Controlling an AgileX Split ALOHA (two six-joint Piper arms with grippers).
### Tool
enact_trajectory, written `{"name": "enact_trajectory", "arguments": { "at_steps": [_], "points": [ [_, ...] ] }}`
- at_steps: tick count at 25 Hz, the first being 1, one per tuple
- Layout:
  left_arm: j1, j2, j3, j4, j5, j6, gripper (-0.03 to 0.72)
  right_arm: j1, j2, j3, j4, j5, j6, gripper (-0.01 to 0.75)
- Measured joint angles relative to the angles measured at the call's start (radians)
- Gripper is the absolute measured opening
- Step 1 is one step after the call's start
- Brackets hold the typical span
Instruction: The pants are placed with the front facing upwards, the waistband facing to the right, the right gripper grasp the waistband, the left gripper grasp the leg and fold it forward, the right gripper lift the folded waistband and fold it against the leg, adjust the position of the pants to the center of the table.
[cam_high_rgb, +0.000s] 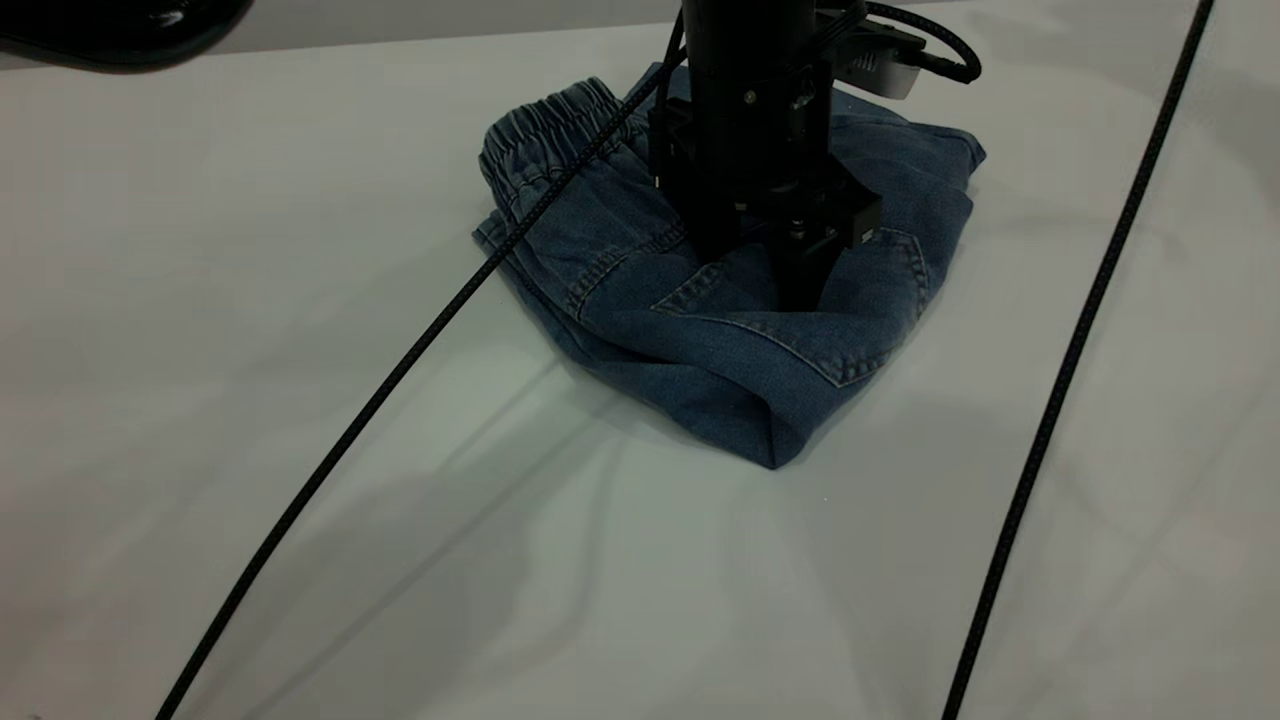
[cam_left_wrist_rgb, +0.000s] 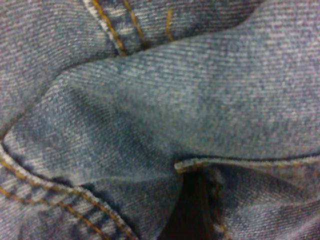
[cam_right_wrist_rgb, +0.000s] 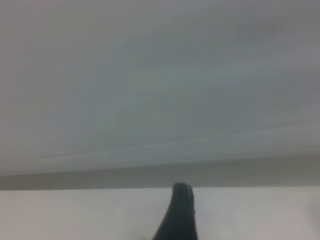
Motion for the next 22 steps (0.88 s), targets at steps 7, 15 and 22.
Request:
{"name": "enact_trajectory", "arguments": {
  "at_steps": [7,15,22],
  "points": [
    [0.002,0.000,0.000,-0.018,0.000,-0.040,0.557,0.000,0.000,0.000,0.012,0.000,0.002,0.587],
    [0.003,0.007,-0.002,-0.070,-0.012,-0.276,0.557,0.000,0.000,0.000,0.026,0.000,0.000,0.587],
    [0.002,0.009,-0.002,-0.058,-0.029,-0.581,0.557,-0.001,0.000,0.000,0.040,0.000,0.000,0.576]
  ]
}}
